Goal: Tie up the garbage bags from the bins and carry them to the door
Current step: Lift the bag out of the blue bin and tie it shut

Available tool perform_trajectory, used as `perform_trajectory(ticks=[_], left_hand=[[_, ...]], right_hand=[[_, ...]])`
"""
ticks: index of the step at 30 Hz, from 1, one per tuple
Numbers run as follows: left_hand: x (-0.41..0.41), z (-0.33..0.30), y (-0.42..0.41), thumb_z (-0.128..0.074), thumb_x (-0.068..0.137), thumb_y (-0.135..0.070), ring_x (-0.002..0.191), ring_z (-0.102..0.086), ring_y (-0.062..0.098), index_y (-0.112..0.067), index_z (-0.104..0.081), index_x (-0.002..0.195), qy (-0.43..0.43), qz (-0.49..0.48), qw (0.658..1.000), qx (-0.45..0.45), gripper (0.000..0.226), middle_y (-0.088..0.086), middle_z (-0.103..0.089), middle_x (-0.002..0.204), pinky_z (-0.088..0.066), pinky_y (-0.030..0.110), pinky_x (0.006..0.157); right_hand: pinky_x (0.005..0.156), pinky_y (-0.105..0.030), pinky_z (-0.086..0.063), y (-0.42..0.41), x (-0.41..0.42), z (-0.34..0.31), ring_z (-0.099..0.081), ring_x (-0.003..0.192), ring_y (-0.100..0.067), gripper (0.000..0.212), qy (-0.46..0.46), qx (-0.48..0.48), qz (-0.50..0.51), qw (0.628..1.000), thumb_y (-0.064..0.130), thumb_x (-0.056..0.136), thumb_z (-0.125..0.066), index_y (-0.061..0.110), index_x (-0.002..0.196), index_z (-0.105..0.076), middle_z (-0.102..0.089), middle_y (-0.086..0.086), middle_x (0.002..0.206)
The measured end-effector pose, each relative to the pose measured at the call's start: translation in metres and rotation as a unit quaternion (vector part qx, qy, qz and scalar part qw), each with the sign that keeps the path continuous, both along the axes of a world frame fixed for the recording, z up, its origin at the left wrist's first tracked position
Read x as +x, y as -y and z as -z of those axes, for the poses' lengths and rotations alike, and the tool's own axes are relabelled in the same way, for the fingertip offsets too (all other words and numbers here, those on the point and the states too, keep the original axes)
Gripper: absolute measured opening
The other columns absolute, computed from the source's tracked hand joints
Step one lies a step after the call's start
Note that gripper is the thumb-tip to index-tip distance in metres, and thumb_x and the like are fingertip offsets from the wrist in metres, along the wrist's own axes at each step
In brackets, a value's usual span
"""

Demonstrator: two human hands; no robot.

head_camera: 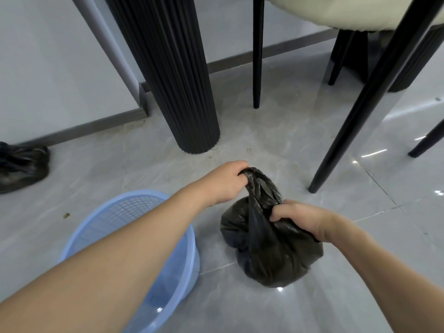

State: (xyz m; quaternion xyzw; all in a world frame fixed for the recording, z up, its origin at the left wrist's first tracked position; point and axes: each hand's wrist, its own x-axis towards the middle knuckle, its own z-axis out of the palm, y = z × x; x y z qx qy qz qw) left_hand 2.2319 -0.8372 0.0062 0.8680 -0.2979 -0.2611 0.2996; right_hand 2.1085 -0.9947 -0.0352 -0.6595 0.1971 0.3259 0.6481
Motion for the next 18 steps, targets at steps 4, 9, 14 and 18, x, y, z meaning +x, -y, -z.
perform_trajectory(ticks=[4,9,14,18], left_hand=[[-0.008,0.016,0.005,-0.044,0.093,-0.007,0.071,-0.042,0.017,-0.018,-0.048,0.073,-0.057,-0.004,0.998,-0.014,0.024,0.003,-0.049,0.074,-0.037,0.033,0.068],[-0.023,0.037,0.005,-0.036,0.095,-0.001,0.085,-0.063,0.020,-0.006,-0.056,0.096,-0.148,-0.033,0.987,-0.045,0.021,0.008,-0.064,0.087,-0.049,0.041,0.089],[-0.030,0.051,0.003,-0.030,0.094,-0.004,0.063,-0.059,0.020,-0.015,-0.052,0.085,-0.164,-0.084,0.982,-0.043,0.026,0.006,-0.060,0.069,-0.052,0.037,0.070],[-0.036,0.056,0.002,-0.035,0.089,-0.012,0.063,-0.049,0.019,-0.012,-0.055,0.085,-0.151,-0.115,0.981,-0.034,0.020,0.003,-0.055,0.067,-0.041,0.034,0.063]], right_hand=[[0.081,-0.037,-0.058,-0.007,0.004,-0.007,-0.071,0.091,-0.032,0.032,0.006,0.010,-0.078,0.997,0.006,0.075,-0.054,0.012,0.097,-0.076,-0.074,-0.017,0.098],[0.077,-0.035,-0.052,-0.002,0.002,-0.015,-0.063,0.078,-0.032,0.021,-0.020,0.048,-0.149,0.987,0.020,0.065,-0.051,0.003,0.065,-0.063,-0.066,-0.016,0.079],[0.077,-0.035,-0.053,-0.001,0.002,-0.020,-0.063,0.078,-0.030,0.024,-0.015,-0.037,-0.165,0.985,0.027,0.068,-0.064,0.011,0.055,-0.052,-0.061,-0.013,0.074],[0.063,-0.031,-0.051,-0.012,0.001,-0.027,-0.062,0.066,-0.016,0.022,0.130,-0.374,-0.191,0.898,0.036,0.063,-0.067,0.015,0.064,-0.059,-0.064,0.001,0.065]])
